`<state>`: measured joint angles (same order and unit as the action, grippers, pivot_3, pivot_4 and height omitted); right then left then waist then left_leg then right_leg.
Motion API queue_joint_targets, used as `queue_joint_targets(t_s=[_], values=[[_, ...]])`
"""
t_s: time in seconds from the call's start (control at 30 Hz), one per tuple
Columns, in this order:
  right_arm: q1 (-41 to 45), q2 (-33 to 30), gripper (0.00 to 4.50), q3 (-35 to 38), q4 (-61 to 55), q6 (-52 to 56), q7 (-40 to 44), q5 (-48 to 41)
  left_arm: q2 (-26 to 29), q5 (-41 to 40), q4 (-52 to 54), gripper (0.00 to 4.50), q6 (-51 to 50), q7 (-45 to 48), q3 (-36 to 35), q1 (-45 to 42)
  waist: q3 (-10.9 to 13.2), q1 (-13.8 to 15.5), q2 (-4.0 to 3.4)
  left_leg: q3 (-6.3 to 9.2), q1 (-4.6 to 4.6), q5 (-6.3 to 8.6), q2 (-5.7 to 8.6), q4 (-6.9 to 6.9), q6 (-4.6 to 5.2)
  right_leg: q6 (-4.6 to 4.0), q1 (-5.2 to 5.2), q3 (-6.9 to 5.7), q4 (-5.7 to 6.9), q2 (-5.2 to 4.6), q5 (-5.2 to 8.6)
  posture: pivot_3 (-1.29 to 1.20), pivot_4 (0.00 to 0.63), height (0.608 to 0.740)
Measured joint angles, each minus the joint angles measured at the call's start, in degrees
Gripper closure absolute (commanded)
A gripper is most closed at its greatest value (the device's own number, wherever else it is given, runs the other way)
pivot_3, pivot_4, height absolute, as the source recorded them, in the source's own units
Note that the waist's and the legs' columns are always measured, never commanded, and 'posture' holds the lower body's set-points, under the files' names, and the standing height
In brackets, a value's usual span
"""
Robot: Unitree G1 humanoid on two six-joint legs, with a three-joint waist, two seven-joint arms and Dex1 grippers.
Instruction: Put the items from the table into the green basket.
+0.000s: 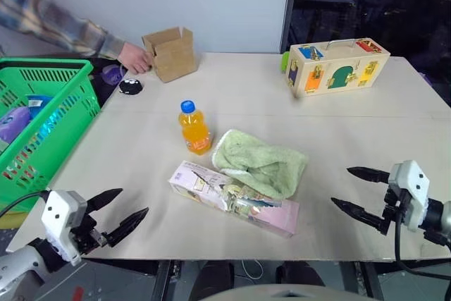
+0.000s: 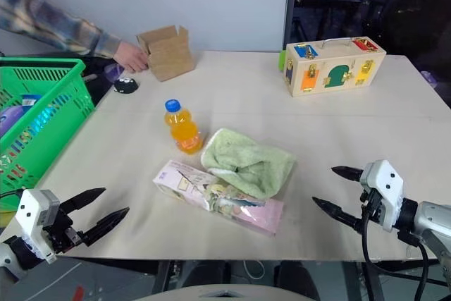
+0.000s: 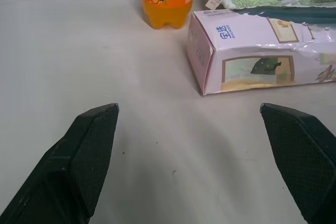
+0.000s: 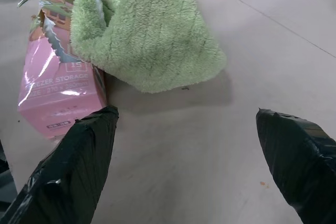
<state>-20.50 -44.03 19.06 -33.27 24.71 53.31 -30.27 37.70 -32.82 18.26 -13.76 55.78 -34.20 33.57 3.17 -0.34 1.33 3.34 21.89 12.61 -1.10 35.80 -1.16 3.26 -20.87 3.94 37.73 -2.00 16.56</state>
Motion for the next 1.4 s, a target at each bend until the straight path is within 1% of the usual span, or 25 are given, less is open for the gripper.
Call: queue_joint_targets(t_s=[0.07,0.17,0.23,0.33,0.37,0.4,0.43,0.47,0.53,0.57,0.6,0.67,0.7,0.73,0.8,0.9,0.93,0.97,1.0,1.07,1.13,1.17,1.27,1.37,1.4], values=[[0.65,0.17,0.04,-0.23,0.04,0.42,-0.43,-0.36,-0.11,-0.35,0.00,0.00,0.07,0.28,-0.08,-0.46,0.00,0.00,0.00,0.01,-0.01,0.00,-0.02,-0.01,0.00,0.00,0.00,-0.02,0.01,0.06,0.00,0.10,0.000,0.740],[8.95,1.74,0.04,-1.89,-0.11,3.11,-3.61,-3.07,-0.68,-5.55,2.55,0.00,0.36,4.71,1.02,-3.97,0.07,-0.04,-0.09,-0.04,-0.05,0.00,-0.15,0.08,-0.01,-0.01,-0.04,-0.03,0.11,0.12,-0.01,0.11,0.000,0.740],[11.59,1.58,0.04,-2.65,-0.28,4.26,-4.62,-3.48,0.17,-7.05,4.47,0.00,0.95,7.87,1.07,-3.79,0.01,-0.10,0.00,-0.19,-0.07,0.00,-0.20,0.08,-0.02,-0.01,-0.03,0.01,0.11,0.08,-0.01,0.11,0.000,0.740],[17.42,0.30,0.04,-4.10,-0.45,8.97,-6.28,-5.86,1.49,-8.03,5.88,0.00,1.87,12.54,0.99,-2.91,0.08,-0.03,-0.16,-0.41,-0.01,0.00,-0.17,0.06,0.00,-0.02,-0.10,0.16,0.08,0.02,-0.01,0.12,0.000,0.740],[20.77,-1.40,0.04,-6.14,-0.35,12.15,-6.25,-7.00,1.72,-8.37,5.81,0.00,1.98,13.86,1.02,-2.76,0.15,-0.15,-0.23,-0.49,0.02,0.00,-0.17,0.07,0.01,-0.02,-0.17,0.22,0.09,0.01,-0.02,0.12,0.000,0.740],[26.88,-3.72,0.04,-9.70,-0.35,16.18,-6.01,-8.13,2.35,-8.55,5.90,0.00,2.47,15.63,1.11,-2.99,0.20,-0.28,-0.29,-0.55,0.09,-0.01,-0.17,0.07,0.02,-0.02,-0.28,0.29,0.14,0.04,-0.03,0.13,0.000,0.740],[30.54,-4.47,0.04,-11.93,-0.34,18.18,-5.93,-8.25,2.60,-8.57,5.98,0.00,2.98,16.54,1.00,-3.03,0.19,-0.20,-0.28,-0.52,0.10,-0.01,-0.17,0.06,0.03,-0.02,-0.33,0.23,0.14,0.06,-0.03,0.13,0.000,0.740],[36.39,-5.19,0.04,-16.36,0.09,21.41,-5.87,-8.13,2.85,-8.49,6.04,0.00,3.69,17.63,1.15,-3.16,0.15,-0.08,-0.22,-0.51,0.08,-0.01,-0.22,0.02,0.03,-0.03,-0.35,0.21,0.13,0.10,-0.03,0.13,0.000,0.740],[39.25,-5.15,0.04,-19.37,0.56,23.68,-5.87,-8.05,2.85,-8.41,6.13,0.00,4.23,18.23,1.20,-3.05,0.07,0.24,-0.07,-0.45,0.15,-0.01,-0.22,-0.04,0.03,-0.11,-0.40,0.14,0.12,0.12,-0.07,0.13,0.000,0.740],[42.29,-4.09,0.04,-22.60,2.29,26.28,-6.11,-7.94,2.71,-8.33,6.01,0.00,4.48,18.44,1.11,-2.42,0.03,0.56,-0.01,-0.46,0.20,0.02,-0.21,-0.06,0.06,-0.24,-0.45,0.13,0.12,0.12,-0.14,0.13,0.000,0.740],[45.82,-1.70,0.04,-25.25,4.63,27.97,-6.67,-7.32,2.60,-8.13,5.90,0.00,4.50,18.44,1.26,-2.22,0.05,0.48,-0.04,-0.52,0.20,0.03,-0.22,-0.07,0.08,-0.25,-0.51,0.19,0.14,0.15,-0.15,0.13,0.000,0.740],[54.11,4.55,0.04,-32.41,11.95,31.70,-8.71,-4.31,2.44,-7.86,6.49,0.00,4.69,18.14,2.27,-3.59,0.06,0.57,-0.08,-0.48,0.36,0.01,-0.23,-0.05,0.09,-0.24,-0.63,0.18,0.24,0.23,-0.17,0.17,0.000,0.740],[55.18,5.33,0.04,-34.30,13.34,32.45,-8.84,-3.58,2.47,-7.85,6.98,0.00,4.70,18.08,2.55,-3.69,0.04,0.86,-0.04,-0.47,0.40,0.01,-0.24,-0.05,0.09,-0.24,-0.73,0.16,0.23,0.24,-0.17,0.18,0.000,0.740],[57.45,6.29,0.04,-38.41,17.09,32.41,-8.30,-1.10,2.32,-7.82,7.60,0.00,4.73,17.71,2.74,-3.27,-0.01,1.18,0.01,-0.47,0.43,0.01,-0.22,-0.04,0.09,-0.25,-0.73,0.16,0.22,0.23,-0.17,0.20,0.000,0.740],[59.78,7.73,0.04,-43.65,24.60,30.90,-6.97,3.24,1.89,-7.79,8.20,0.00,4.65,16.87,3.16,-2.88,-0.02,1.74,0.03,-0.43,0.66,0.01,-0.18,0.00,0.09,-0.19,-0.82,0.13,0.19,0.19,-0.21,0.22,0.000,0.740],[61.63,9.00,0.84,-49.57,34.81,26.94,-3.99,9.25,1.68,-7.80,10.78,0.00,4.20,14.39,3.24,-2.38,0.00,2.91,0.02,-0.40,0.77,0.01,-0.16,0.06,0.09,-0.06,-0.88,0.09,0.19,0.19,-0.29,0.25,0.000,0.740],[61.89,9.26,1.36,-49.93,36.59,25.83,-3.67,10.48,1.67,-7.83,11.64,0.00,4.07,13.91,3.21,-2.31,0.02,3.19,-0.02,-0.39,0.77,0.01,-0.16,0.06,0.09,-0.05,-0.87,0.07,0.21,0.19,-0.29,0.25,0.000,0.740],[62.19,9.51,1.74,-49.98,38.13,24.70,-3.36,11.41,1.67,-7.84,12.49,0.00,3.94,13.29,3.21,-2.10,0.03,3.39,-0.03,-0.39,0.76,0.01,-0.16,0.07,0.09,-0.05,-0.87,0.07,0.22,0.20,-0.29,0.25,0.000,0.740],[62.75,9.78,2.35,-49.96,39.90,23.40,-2.85,12.28,1.67,-7.86,13.67,0.00,3.61,12.37,3.21,-1.88,0.04,3.61,-0.04,-0.37,0.75,0.01,-0.17,0.08,0.09,-0.05,-0.87,0.05,0.25,0.21,-0.29,0.25,0.000,0.740],[63.50,9.87,3.22,-49.22,41.50,21.81,-2.05,13.35,1.65,-7.90,15.78,0.00,2.83,10.58,3.22,-1.84,0.03,3.99,-0.06,-0.35,0.72,0.01,-0.21,0.09,0.09,-0.05,-0.87,0.03,0.27,0.29,-0.29,0.25,0.000,0.740],[63.45,9.82,4.14,-46.85,41.49,20.47,-1.21,13.36,1.38,-7.89,17.93,0.00,2.03,8.47,3.56,-1.95,0.04,4.29,-0.08,-0.31,0.72,0.01,-0.22,0.09,0.09,-0.05,-0.86,0.01,0.27,0.30,-0.29,0.25,0.000,0.740],[63.20,9.70,4.45,-44.73,41.29,20.17,-1.16,13.11,1.33,-7.88,19.04,0.00,1.61,7.37,4.23,-2.24,0.04,4.42,-0.08,-0.30,0.73,0.01,-0.21,0.09,0.09,-0.05,-0.86,0.00,0.26,0.30,-0.29,0.24,0.000,0.740],[60.88,8.67,4.49,-37.90,40.02,21.40,-2.10,11.23,0.88,-7.84,21.59,0.00,0.39,4.33,7.45,-3.59,0.03,5.14,-0.07,-0.24,0.79,0.01,-0.17,0.13,0.09,-0.05,-0.83,-0.01,0.23,0.29,-0.30,0.20,0.000,0.740],[55.42,5.79,4.49,-25.52,38.95,24.81,-7.17,9.03,0.90,-7.98,23.54,0.00,-1.22,1.64,11.38,-7.12,0.06,6.13,-0.12,-0.12,0.95,0.01,-0.10,0.29,0.09,-0.04,-0.83,-0.05,0.25,0.28,-0.30,0.15,0.000,0.740],[52.38,2.96,4.49,-18.77,38.72,25.92,-9.76,8.64,1.09,-8.37,24.06,0.00,-2.18,0.88,13.05,-9.07,0.11,6.98,-0.22,-0.01,1.01,0.01,0.02,0.40,0.09,-0.05,-0.82,-0.06,0.21,0.25,-0.29,0.13,0.000,0.740]])
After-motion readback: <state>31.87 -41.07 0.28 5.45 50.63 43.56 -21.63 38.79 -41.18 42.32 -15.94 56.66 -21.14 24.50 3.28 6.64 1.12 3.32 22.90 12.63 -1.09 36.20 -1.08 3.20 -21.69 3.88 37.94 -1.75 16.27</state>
